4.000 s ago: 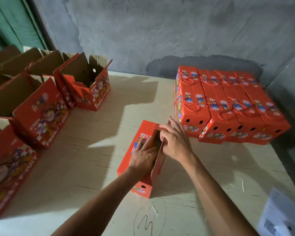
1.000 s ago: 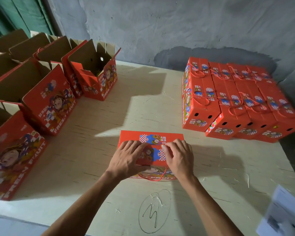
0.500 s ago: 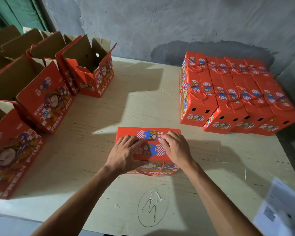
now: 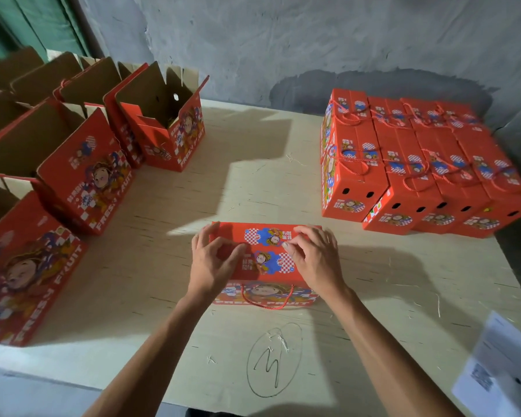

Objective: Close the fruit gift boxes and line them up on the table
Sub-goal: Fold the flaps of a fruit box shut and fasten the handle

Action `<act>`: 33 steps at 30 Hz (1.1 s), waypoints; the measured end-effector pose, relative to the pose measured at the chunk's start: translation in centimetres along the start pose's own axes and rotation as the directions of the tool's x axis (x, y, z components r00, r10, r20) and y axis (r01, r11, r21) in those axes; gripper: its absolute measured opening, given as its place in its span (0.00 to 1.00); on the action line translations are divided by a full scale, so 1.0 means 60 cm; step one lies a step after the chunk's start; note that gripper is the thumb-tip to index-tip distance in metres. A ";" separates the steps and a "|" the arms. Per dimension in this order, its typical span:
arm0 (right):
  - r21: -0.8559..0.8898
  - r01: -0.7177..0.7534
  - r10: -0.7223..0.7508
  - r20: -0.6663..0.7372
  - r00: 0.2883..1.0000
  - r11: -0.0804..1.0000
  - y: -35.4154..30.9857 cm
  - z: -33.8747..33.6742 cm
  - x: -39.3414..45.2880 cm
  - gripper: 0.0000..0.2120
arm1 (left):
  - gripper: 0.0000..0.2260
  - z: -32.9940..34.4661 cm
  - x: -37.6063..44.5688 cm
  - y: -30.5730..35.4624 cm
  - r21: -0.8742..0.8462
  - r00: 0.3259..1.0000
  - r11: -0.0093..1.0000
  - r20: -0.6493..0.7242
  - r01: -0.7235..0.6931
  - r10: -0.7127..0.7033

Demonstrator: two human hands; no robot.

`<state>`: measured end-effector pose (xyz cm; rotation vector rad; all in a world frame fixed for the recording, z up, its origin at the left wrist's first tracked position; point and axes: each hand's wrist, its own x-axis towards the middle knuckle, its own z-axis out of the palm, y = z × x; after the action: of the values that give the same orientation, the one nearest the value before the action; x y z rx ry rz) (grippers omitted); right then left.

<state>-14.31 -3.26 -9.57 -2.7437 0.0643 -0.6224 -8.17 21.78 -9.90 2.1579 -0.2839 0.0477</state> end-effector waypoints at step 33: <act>0.575 -0.651 0.702 0.177 0.690 0.496 -0.024 -0.014 -0.036 0.23 | 0.12 -0.004 0.005 -0.001 -0.581 0.894 0.696 0.135 0.421 -0.428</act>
<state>-16.67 -1.93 -9.30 -1.8209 0.7986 -0.4075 -7.87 21.96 -9.76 1.5310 0.2055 -0.2681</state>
